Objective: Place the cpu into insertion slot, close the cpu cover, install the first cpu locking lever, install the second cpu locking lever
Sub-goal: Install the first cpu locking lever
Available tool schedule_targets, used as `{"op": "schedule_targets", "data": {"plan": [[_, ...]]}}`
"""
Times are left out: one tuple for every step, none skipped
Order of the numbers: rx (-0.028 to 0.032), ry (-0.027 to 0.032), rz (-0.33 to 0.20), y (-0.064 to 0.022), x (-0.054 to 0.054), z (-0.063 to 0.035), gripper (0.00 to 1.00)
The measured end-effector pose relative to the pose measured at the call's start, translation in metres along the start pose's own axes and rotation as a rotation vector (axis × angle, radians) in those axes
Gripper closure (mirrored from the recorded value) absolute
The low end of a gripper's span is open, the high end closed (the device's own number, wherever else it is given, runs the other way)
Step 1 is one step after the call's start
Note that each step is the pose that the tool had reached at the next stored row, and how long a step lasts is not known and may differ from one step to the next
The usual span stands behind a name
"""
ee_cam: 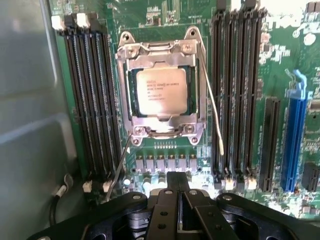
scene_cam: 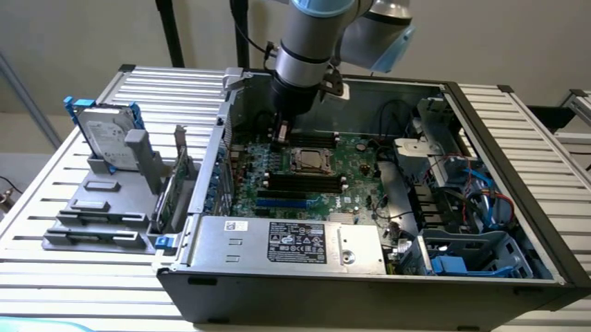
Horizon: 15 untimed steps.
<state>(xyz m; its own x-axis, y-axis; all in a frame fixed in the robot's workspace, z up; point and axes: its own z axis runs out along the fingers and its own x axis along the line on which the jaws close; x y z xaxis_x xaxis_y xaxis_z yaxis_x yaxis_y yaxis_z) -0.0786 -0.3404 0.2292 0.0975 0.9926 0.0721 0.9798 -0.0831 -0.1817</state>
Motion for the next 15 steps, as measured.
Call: {"op": "schedule_targets", "data": {"plan": [[-0.0002, 0.0034, 0.004, -0.0009, 0.0, -0.0007, 0.89], [-0.0003, 0.0063, 0.008, -0.0018, 0.0, -0.0019, 0.89], [-0.0004, 0.0098, 0.012, -0.0026, 0.0, -0.0033, 0.89], [-0.0005, 0.0136, 0.018, -0.0033, 0.0001, -0.0045, 0.89], [-0.0009, 0.0176, 0.025, -0.0037, 0.0001, -0.0056, 0.89], [-0.0013, 0.0214, 0.034, -0.004, 0.0002, -0.0066, 0.89], [-0.0018, 0.0253, 0.043, -0.0042, 0.0002, -0.0075, 0.89], [-0.0023, 0.0291, 0.052, -0.0044, 0.0003, -0.0083, 0.89], [-0.0029, 0.0325, 0.062, -0.0045, 0.0003, -0.0088, 0.89], [-0.0038, 0.0352, 0.073, -0.0046, 0.0003, -0.0091, 0.89], [-0.0047, 0.0379, 0.086, -0.0046, 0.0003, -0.0091, 0.89], [-0.0056, 0.0405, 0.099, -0.0046, 0.0003, -0.0092, 0.89], [-0.0067, 0.0435, 0.111, -0.0047, 0.0003, -0.0091, 0.89], [-0.0071, 0.0463, 0.123, -0.0048, 0.0003, -0.0092, 0.89], [-0.0063, 0.0485, 0.134, -0.0049, 0.0003, -0.0091, 0.89]]}}
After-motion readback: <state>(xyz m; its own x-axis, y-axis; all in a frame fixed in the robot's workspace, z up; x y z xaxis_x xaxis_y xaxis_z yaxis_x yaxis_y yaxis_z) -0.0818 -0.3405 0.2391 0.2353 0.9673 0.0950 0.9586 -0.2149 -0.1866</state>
